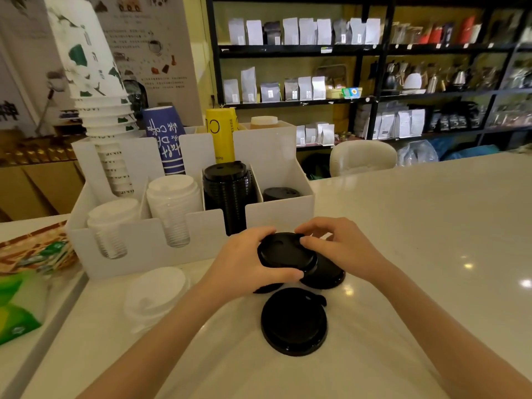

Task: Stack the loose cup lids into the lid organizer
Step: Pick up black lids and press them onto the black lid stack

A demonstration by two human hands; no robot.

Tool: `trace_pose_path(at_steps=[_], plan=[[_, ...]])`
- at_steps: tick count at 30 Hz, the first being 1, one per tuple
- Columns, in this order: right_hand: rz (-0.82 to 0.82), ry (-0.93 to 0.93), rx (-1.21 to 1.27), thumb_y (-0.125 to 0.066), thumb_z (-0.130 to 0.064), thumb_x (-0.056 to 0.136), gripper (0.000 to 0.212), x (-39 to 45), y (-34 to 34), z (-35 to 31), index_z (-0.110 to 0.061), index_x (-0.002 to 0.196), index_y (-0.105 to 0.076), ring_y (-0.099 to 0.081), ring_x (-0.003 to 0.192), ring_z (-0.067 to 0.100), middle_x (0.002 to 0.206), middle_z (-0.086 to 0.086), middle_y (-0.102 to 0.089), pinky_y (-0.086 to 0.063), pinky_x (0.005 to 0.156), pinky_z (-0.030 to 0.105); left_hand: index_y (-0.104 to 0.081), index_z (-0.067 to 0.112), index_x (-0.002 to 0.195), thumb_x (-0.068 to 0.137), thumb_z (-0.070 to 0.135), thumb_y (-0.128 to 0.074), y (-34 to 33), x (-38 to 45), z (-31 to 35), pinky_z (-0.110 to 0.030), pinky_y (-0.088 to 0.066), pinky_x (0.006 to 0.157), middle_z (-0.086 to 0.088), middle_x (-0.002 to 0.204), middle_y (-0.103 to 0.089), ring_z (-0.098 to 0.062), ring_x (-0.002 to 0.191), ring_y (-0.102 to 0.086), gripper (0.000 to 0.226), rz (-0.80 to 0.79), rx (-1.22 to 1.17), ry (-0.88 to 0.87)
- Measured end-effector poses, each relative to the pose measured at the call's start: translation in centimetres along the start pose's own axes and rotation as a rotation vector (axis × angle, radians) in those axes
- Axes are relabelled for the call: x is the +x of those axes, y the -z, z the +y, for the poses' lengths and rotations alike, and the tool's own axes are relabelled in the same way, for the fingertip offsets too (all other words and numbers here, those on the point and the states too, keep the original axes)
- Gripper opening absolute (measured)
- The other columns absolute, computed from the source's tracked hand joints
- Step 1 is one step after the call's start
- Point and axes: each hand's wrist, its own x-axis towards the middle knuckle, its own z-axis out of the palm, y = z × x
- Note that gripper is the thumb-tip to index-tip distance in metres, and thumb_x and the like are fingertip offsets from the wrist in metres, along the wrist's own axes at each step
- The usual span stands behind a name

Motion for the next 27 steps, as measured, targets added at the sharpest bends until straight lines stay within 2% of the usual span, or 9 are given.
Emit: trace_pose_path(at_steps=[3, 8, 10, 13, 15, 18, 22, 25, 27], plan=[[0.003, 0.057, 0.031, -0.056, -0.021, 0.085, 0.023, 1.5, 0.7, -1.6, -0.022, 0.106, -0.065, -0.056, 0.070, -0.006, 0.083, -0.017, -0.060, -0.042, 0.062, 0.008, -0.042, 0.028, 0.128, 0.057, 0.052, -0.073, 1.5, 0.5, 0.0, -0.010, -0.036, 0.079, 0.015, 0.112, -0.048, -0.003, 0.104, -0.045, 0.080, 0.094, -0.031, 0.000], [0.058, 0.185, 0.071, -0.054, -0.023, 0.086, 0.026, 5.1, 1.9, -4.7, -0.023, 0.110, -0.062, -0.054, 0.088, -0.002, 0.092, -0.012, -0.061, -0.043, 0.072, 0.012, -0.048, 0.030, 0.122, 0.053, 0.047, -0.077, 4.8, 2.6, 0.4, 0.004, -0.038, 0.069, 0.015, 0.108, -0.053, 0.002, 0.097, -0.049, 0.077, 0.286, -0.147, -0.002], [0.102, 0.221, 0.094, -0.054, -0.024, 0.086, 0.025, 6.9, 2.1, -5.6, -0.023, 0.110, -0.062, -0.054, 0.089, -0.001, 0.089, -0.015, -0.059, -0.045, 0.075, 0.014, -0.047, 0.027, 0.124, 0.054, 0.044, -0.078, 5.9, 3.8, 0.6, -0.001, -0.040, 0.075, 0.011, 0.113, -0.055, -0.003, 0.104, -0.050, 0.078, 0.335, -0.172, -0.002], [0.162, 0.264, 0.164, -0.053, -0.026, 0.086, 0.025, 9.5, 1.8, -6.4, -0.024, 0.109, -0.062, -0.053, 0.089, -0.005, 0.093, -0.017, -0.059, -0.042, 0.070, 0.000, -0.047, 0.022, 0.125, 0.053, 0.038, -0.080, 7.4, 5.5, 0.1, -0.020, -0.043, 0.093, 0.004, 0.125, -0.056, -0.011, 0.113, -0.053, 0.081, 0.428, -0.249, 0.002], [0.169, 0.276, 0.247, -0.051, -0.026, 0.087, 0.027, 10.9, 1.3, -6.6, -0.024, 0.112, -0.060, -0.052, 0.095, -0.006, 0.099, -0.016, -0.059, -0.041, 0.073, -0.001, -0.049, 0.021, 0.124, 0.051, 0.036, -0.081, 8.2, 6.4, -0.7, -0.024, -0.043, 0.096, 0.002, 0.125, -0.057, -0.011, 0.114, -0.054, 0.081, 0.489, -0.291, 0.001], [0.161, 0.276, 0.349, -0.047, -0.027, 0.090, 0.032, 12.7, 0.0, -6.6, -0.025, 0.120, -0.055, -0.050, 0.103, -0.004, 0.108, -0.015, -0.057, -0.041, 0.084, 0.009, -0.052, 0.019, 0.119, 0.050, 0.035, -0.082, 8.7, 7.7, -2.3, -0.021, -0.045, 0.094, 0.002, 0.121, -0.058, -0.011, 0.112, -0.056, 0.077, 0.538, -0.323, 0.021], [0.094, 0.259, 0.425, -0.040, -0.023, 0.093, 0.033, 14.4, -1.6, -6.0, -0.024, 0.124, -0.049, -0.047, 0.109, 0.000, 0.117, -0.011, -0.054, -0.038, 0.082, 0.000, -0.052, 0.021, 0.117, 0.054, 0.035, -0.081, 8.8, 8.9, -4.3, -0.008, -0.038, 0.083, 0.008, 0.117, -0.058, -0.006, 0.109, -0.052, 0.071, 0.574, -0.240, 0.064], [0.077, 0.231, 0.433, -0.035, -0.026, 0.094, 0.033, 15.5, -2.3, -5.3, -0.024, 0.124, -0.049, -0.045, 0.113, 0.001, 0.119, -0.011, -0.053, -0.035, 0.087, 0.008, -0.052, 0.023, 0.116, 0.058, 0.035, -0.079, 8.7, 9.3, -5.1, 0.001, -0.037, 0.072, 0.012, 0.110, -0.057, -0.003, 0.105, -0.050, 0.065, 0.579, -0.152, 0.084], [0.035, 0.208, 0.437, -0.032, -0.029, 0.095, 0.036, 15.9, -2.8, -4.9, -0.024, 0.126, -0.047, -0.044, 0.112, 0.001, 0.119, -0.011, -0.052, -0.032, 0.088, 0.008, -0.052, 0.022, 0.117, 0.060, 0.035, -0.078, 8.5, 9.4, -5.4, -0.002, -0.037, 0.074, 0.010, 0.111, -0.058, -0.005, 0.105, -0.051, 0.064, 0.572, -0.096, 0.096]])
